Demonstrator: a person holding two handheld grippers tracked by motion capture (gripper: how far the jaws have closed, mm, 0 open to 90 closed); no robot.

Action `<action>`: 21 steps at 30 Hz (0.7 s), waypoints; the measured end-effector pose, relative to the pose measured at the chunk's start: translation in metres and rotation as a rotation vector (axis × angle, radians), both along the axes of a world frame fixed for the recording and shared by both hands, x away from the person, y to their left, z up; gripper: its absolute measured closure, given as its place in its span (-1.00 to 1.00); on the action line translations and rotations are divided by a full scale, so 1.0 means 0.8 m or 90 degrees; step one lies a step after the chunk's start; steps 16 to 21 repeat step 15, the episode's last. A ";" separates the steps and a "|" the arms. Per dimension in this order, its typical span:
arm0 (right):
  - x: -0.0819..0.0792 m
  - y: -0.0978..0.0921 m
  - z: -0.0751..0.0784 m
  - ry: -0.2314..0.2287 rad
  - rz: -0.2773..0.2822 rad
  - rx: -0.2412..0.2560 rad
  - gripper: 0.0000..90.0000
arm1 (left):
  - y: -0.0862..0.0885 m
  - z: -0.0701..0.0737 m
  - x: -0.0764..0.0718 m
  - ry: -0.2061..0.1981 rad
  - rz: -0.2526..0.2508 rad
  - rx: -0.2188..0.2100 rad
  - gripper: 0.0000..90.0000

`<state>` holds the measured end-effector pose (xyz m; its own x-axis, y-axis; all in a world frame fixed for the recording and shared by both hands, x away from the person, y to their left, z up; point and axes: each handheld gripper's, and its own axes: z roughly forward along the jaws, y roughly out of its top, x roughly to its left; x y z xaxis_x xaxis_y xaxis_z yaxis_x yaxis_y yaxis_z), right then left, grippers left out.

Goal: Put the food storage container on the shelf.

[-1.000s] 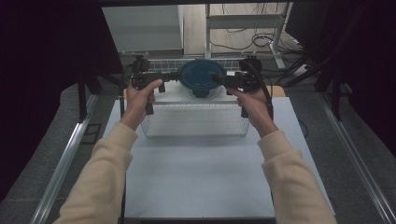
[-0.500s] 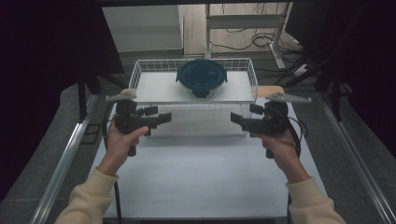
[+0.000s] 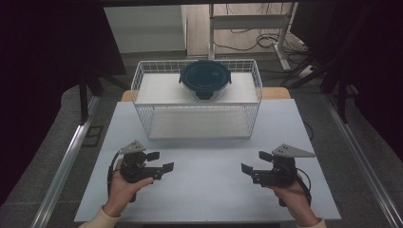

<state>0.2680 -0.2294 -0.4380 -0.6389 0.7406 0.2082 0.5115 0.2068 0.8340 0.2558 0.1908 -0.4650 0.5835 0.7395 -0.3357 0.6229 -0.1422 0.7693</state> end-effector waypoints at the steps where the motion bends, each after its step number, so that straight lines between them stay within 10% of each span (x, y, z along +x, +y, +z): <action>1: -0.002 0.001 -0.006 0.005 0.001 -0.006 -0.71 | 0.001 -0.003 -0.001 0.001 0.003 0.002 -0.55; 21: -0.005 0.011 -0.026 0.013 0.011 -0.029 -0.71 | 0.005 -0.020 0.000 -0.010 0.033 0.035 -0.59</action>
